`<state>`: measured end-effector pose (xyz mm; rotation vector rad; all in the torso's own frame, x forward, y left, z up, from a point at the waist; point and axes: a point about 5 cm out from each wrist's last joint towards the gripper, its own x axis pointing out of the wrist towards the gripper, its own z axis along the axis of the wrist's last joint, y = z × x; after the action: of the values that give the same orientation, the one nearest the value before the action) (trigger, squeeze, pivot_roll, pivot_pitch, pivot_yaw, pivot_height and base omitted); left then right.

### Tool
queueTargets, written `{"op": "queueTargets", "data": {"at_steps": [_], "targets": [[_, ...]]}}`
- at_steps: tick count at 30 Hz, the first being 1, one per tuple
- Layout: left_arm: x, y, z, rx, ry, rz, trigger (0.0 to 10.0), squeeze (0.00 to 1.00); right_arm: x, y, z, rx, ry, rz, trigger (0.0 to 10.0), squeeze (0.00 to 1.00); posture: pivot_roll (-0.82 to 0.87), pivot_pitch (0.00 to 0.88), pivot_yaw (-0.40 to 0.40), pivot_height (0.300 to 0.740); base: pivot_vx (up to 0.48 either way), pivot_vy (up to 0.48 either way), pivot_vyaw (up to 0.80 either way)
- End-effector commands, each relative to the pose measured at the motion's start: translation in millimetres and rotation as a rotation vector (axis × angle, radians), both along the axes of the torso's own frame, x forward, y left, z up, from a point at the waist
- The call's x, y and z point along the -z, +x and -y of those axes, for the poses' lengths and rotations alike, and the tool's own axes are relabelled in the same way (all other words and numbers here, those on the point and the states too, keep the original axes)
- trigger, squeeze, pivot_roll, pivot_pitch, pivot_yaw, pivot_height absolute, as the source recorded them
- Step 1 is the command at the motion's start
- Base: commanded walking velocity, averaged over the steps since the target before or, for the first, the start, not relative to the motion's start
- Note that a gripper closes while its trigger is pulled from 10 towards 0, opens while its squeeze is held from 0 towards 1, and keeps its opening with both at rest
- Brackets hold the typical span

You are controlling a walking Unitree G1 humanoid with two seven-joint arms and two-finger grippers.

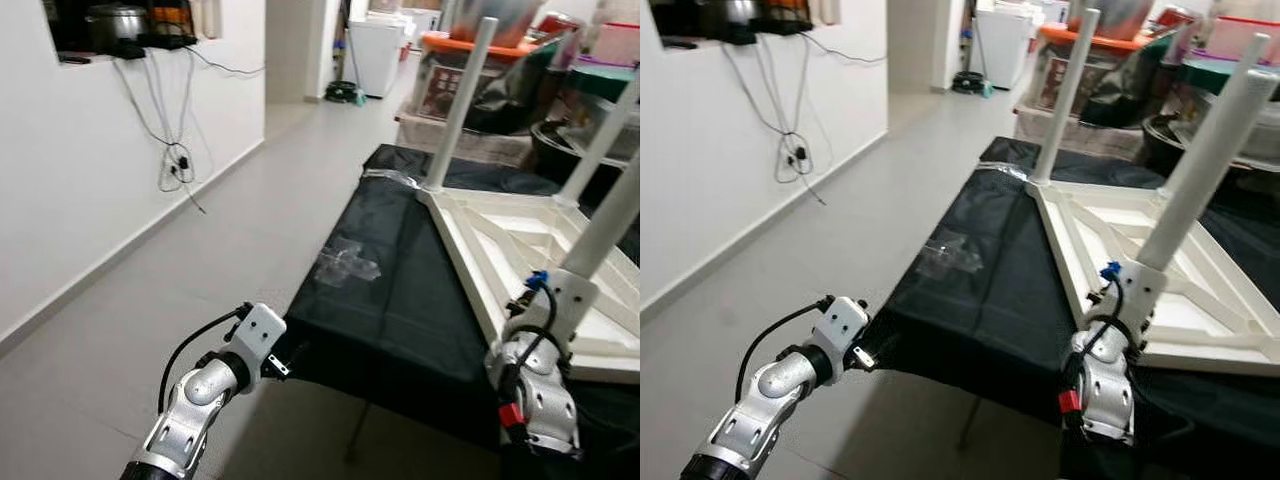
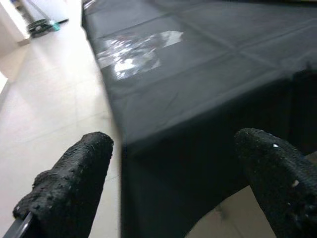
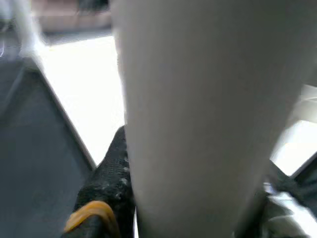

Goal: Building children table

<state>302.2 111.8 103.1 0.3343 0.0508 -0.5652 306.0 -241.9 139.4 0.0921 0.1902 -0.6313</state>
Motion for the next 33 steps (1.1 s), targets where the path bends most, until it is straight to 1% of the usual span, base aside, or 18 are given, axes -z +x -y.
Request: {"op": "queueTargets", "data": {"at_steps": [1,2,3,4,5,6,7,11,21,22,23,25,26,27,28,29,31,33], "targets": [[0.5,1.0,-0.3,-0.004,0.014,-0.004,10.0,0.00,19.2,2.6,-7.6,-0.085,0.039,-0.085,10.0,0.67,0.09,0.000,-0.099,0.740,0.000,0.000,0.00],[1.0,0.4,-1.2,-0.007,0.013,-0.005,10.0,0.00,11.2,7.8,-4.3,-0.133,0.055,-0.040,10.0,1.00,0.09,0.000,-0.099,0.740,0.000,0.000,0.00],[1.5,-0.3,-1.7,-0.008,0.013,-0.006,10.0,0.00,4.3,9.6,-2.6,-0.148,0.066,-0.005,10.0,1.00,0.09,0.000,-0.099,0.740,0.000,0.000,0.00],[2.4,-1.3,-1.6,-0.008,0.013,-0.008,10.0,0.00,-4.5,13.9,-3.3,-0.217,0.086,0.038,10.0,0.76,0.09,0.000,-0.102,0.740,0.000,0.000,0.00],[2.4,-1.3,-1.6,-0.008,0.013,-0.008,10.0,0.00,-4.5,13.9,-3.3,-0.217,0.086,0.038,10.0,0.76,0.09,0.000,-0.102,0.740,0.000,0.000,0.00],[3.2,-2.1,-1.0,-0.007,0.013,-0.009,10.0,0.00,-13.1,17.2,-2.9,-0.279,0.099,0.082,10.0,0.29,0.09,0.000,-0.102,0.740,0.000,0.000,0.00],[3.5,-2.6,-0.2,-0.005,0.012,-0.009,10.0,0.00,-20.5,19.0,-3.3,-0.342,0.091,0.112,10.0,0.00,0.09,0.000,-0.102,0.740,0.000,0.000,0.00],[3.2,-2.0,1.4,-0.002,0.010,-0.008,10.0,0.00,-33.1,21.4,2.0,-0.543,0.017,0.156,10.0,0.00,0.09,0.000,-0.102,0.740,0.000,0.000,0.00],[1.5,0.5,0.6,-0.002,0.013,-0.002,10.0,0.00,-29.7,25.8,9.8,-0.725,-0.053,0.108,9.5,0.00,0.09,0.000,-0.103,0.740,0.000,0.000,0.00],[1.6,0.2,0.4,-0.002,0.014,-0.001,10.0,0.00,-23.7,26.3,8.8,-0.728,-0.052,0.077,0.0,0.00,0.10,0.000,-0.104,0.740,0.000,0.000,0.00],[1.6,0.2,0.4,-0.002,0.014,-0.001,10.0,0.00,-23.7,26.3,8.8,-0.728,-0.052,0.077,0.0,0.00,0.10,0.000,-0.104,0.740,0.000,0.000,0.00],[1.9,-0.7,-0.4,-0.002,0.017,-0.001,10.0,0.00,-8.7,25.4,7.8,-0.641,0.021,0.029,0.0,0.00,0.10,0.000,-0.104,0.740,0.000,0.000,0.00],[2.0,-0.9,-1.1,-0.002,0.019,-0.002,10.0,0.00,-2.0,24.6,12.1,-0.534,0.036,-0.005,0.0,0.00,0.10,0.000,-0.102,0.740,0.000,0.000,0.00],[2.0,-0.9,-1.1,-0.002,0.019,-0.002,10.0,0.00,-2.0,24.6,12.1,-0.534,0.036,-0.005,0.0,0.00,0.10,0.000,-0.102,0.740,0.000,0.000,0.00],[1.9,-1.0,-1.9,-0.002,0.020,-0.002,10.0,0.00,3.2,23.0,17.7,-0.414,0.052,-0.032,0.0,0.00,0.10,0.000,-0.098,0.740,0.000,0.000,0.00],[1.9,-1.0,-1.9,-0.002,0.020,-0.002,10.0,0.00,3.2,23.0,17.7,-0.414,0.052,-0.032,0.0,0.00,0.10,0.000,-0.098,0.740,0.000,0.000,0.00],[2.1,-0.8,-1.5,0.001,0.022,-0.003,10.0,0.00,12.5,6.2,37.9,-0.011,0.046,-0.065,0.0,0.00,0.10,0.000,-0.096,0.740,0.000,0.000,0.00],[1.6,-0.6,0.5,0.007,0.021,-0.002,10.0,0.00,15.4,-6.5,42.3,0.165,0.045,-0.072,0.0,0.00,0.10,0.000,-0.097,0.740,0.000,0.000,0.00]]}}
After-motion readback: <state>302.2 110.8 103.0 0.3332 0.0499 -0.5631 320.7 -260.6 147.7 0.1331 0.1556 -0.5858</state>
